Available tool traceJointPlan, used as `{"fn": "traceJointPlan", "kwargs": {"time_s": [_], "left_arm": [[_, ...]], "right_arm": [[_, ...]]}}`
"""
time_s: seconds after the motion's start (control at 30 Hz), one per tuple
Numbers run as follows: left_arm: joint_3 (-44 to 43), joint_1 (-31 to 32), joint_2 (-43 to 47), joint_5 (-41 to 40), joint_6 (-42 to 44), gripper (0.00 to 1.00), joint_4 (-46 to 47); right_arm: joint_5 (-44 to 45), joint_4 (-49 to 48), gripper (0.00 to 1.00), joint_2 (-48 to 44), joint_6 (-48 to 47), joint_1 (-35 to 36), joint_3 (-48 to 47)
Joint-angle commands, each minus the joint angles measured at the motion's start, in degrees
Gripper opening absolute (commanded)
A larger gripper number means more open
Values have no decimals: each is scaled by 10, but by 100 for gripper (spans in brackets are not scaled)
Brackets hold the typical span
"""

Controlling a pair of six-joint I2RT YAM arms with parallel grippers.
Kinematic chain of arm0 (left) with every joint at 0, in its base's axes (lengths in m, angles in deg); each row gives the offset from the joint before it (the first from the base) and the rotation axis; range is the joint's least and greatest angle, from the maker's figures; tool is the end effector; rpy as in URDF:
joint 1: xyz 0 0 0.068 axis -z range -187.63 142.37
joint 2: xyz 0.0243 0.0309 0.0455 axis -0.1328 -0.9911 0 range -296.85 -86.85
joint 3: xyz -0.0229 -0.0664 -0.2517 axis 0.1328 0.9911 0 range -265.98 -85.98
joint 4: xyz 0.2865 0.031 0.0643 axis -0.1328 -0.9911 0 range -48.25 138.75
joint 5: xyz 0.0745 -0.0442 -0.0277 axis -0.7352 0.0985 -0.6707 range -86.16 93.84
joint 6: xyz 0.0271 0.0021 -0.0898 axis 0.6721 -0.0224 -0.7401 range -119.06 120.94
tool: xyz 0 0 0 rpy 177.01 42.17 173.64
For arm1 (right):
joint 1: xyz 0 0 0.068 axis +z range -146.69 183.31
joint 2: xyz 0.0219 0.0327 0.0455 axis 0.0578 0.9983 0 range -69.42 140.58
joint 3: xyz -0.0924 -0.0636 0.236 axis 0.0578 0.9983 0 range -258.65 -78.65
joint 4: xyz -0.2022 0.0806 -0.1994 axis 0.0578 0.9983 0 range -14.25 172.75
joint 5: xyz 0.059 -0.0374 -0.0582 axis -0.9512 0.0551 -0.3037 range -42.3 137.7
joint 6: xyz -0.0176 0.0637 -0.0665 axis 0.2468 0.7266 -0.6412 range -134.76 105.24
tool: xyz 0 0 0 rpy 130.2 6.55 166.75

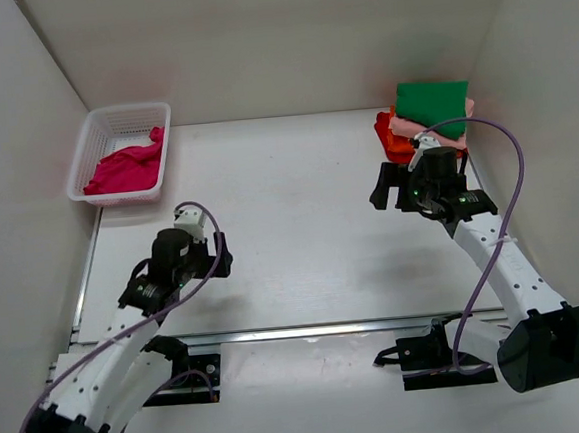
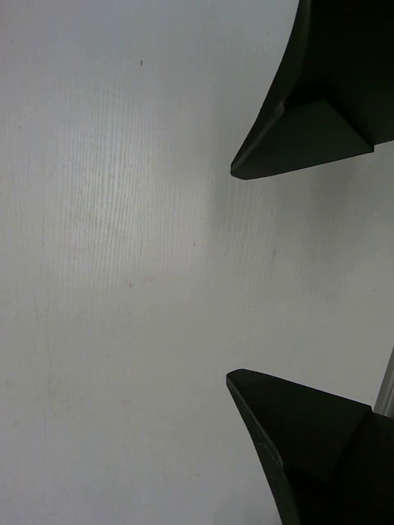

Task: Fold and stack the t-shirts
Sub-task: Grab crumpled tshirt from bin with the left arm

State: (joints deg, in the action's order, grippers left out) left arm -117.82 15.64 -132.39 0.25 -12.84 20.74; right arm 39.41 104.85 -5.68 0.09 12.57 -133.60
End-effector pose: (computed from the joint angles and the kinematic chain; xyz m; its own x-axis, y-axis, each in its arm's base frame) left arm 0.2306 -0.0935 0.1799 -0.6774 0.0325 -0.7349 0.1956 0.9710 -0.1374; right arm 0.3135 0.0634 0.2592 -0.6556 0.1501 -0.7401 -0.1070 0.9517 0.2879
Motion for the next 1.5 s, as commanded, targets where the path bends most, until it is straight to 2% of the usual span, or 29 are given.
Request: {"fn": "traceJointPlan", "kwargs": {"time_s": [0.0, 0.07, 0.13, 0.17, 0.2, 0.23, 0.27, 0.3, 0.33, 0.37, 0.4, 0.43, 0.47, 0.5, 0.53, 0.6, 0.73, 0.8, 0.93, 1.13, 1.23, 1.3, 1.33, 1.37, 1.4, 1.43, 1.47], "left_arm": [[26, -20, 101, 104, 44, 99, 73], [7, -36, 105, 46, 34, 99, 80], [-110, -73, 28, 5, 79, 98, 46], [-150, -114, -53, 8, 95, 98, 25], [-236, -151, -143, 21, 111, 99, 14], [-338, -153, -235, 3, 108, 93, -11], [-395, -155, -284, -10, 107, 81, -47], [-502, -152, -367, -20, 106, 76, -71], [-591, -152, -438, -12, 103, 76, -78], [-665, -154, -498, -25, 86, 66, -85], [-703, -167, -523, -27, 79, 58, -102], [-768, -175, -577, -26, 68, 59, -104], [-830, -190, -603, -21, 60, 67, -121], [-859, -209, -652, -16, 45, 73, -137], [-892, -219, -689, -6, 26, 75, -139], [-922, -261, -721, -8, -3, 75, -136], [-817, -301, -708, -36, -48, 75, -32], [-807, -313, -717, -67, -45, 76, -19], [-896, -323, -807, -112, -30, 77, -92], [-909, -340, -881, -135, -31, 81, -64], [-1000, -347, -955, -114, -38, 79, -114], [-1072, -348, -996, -106, -38, 64, -157], [-1120, -346, -1007, -106, -37, 48, -180], [-1132, -343, -1020, -117, -37, 23, -188], [-1133, -341, -1010, -124, -34, 9, -182], [-1116, -340, -991, -114, -29, 0, -161], [-1108, -336, -980, -118, -24, 0, -145]], "right_arm": [[-8, -25, 99, 2, -4, -2, -2], [-9, -22, 99, 1, -8, -7, 1], [-11, -12, 99, 2, -11, -10, -7], [-13, -18, 99, 5, -12, -13, -9], [-15, -14, 99, 10, -13, -15, -17], [-15, -13, 99, 12, -17, -15, -20], [-14, -13, 99, 13, -15, -15, -29], [-18, -12, 99, 16, -14, -11, -34], [-21, -11, 100, 15, -14, -13, -34], [-24, -8, 99, 14, -14, -15, -33], [-23, -10, 99, 13, -13, -14, -33], [-28, -9, 100, 9, -13, -17, -29], [-30, -11, 99, 9, -18, -20, -30], [-34, -10, 99, 7, -21, -25, -33], [-33, -11, 99, 9, -24, -29, -33], [-37, -5, 99, 13, -34, -37, -37], [-43, -9, 99, 28, -49, -52, -38], [-44, -10, 99, 37, -48, -59, -34], [-53, -26, 99, 45, -53, -63, -26], [-48, -16, 99, 58, -76, -90, -35], [-43, -8, 100, 59, -83, -92, -36], [-41, -12, 99, 65, -83, -105, -32], [-37, -13, 99, 63, -81, -101, -35], [-38, -9, 99, 66, -76, -97, -34], [-37, -13, 100, 67, -76, -96, -36], [-37, -17, 100, 70, -73, -95, -36], [-38, -17, 99, 71, -69, -84, -31]]}}
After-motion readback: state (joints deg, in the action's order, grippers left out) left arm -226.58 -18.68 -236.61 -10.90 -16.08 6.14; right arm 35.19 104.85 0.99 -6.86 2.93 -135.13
